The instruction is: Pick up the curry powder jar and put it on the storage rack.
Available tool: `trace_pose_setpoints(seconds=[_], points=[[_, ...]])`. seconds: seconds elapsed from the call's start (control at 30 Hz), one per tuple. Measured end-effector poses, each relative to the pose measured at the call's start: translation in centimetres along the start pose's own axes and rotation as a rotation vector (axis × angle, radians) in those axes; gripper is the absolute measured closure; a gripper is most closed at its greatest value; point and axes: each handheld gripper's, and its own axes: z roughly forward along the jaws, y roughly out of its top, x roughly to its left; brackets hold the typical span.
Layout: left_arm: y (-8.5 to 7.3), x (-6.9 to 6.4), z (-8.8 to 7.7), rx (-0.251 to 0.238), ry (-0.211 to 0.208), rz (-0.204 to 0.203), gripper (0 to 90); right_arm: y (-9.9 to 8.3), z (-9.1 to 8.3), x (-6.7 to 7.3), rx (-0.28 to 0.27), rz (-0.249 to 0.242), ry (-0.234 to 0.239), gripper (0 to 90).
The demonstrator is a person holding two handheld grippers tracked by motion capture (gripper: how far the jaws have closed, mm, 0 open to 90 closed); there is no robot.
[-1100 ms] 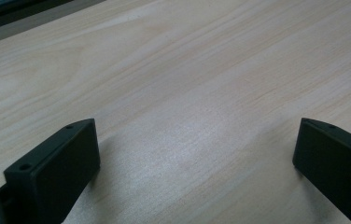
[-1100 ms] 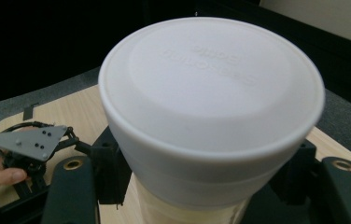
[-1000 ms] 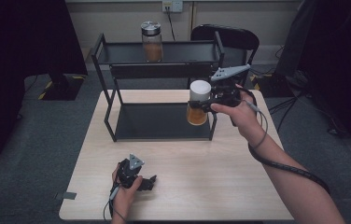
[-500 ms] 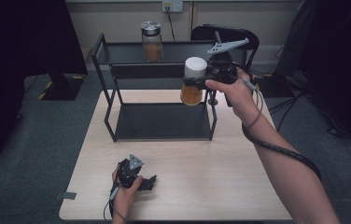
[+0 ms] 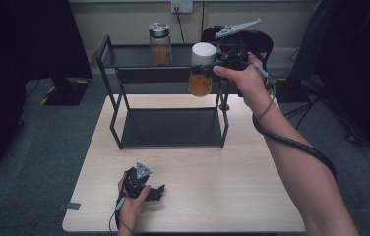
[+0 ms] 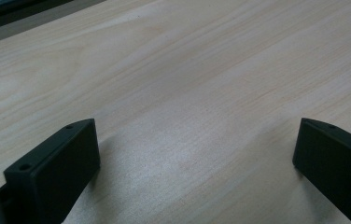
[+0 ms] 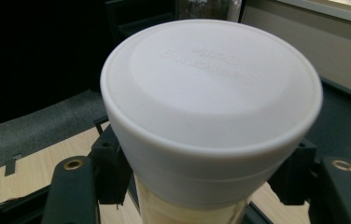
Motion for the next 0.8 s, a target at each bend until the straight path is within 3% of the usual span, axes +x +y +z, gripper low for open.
trace_pose_setpoints(seconds=[0.8], points=[[0.0, 0.0, 0.0, -0.001, 0.0, 0.0, 0.0, 5.2, -0.4, -0.3, -0.028, 0.019, -0.048, 35.1]])
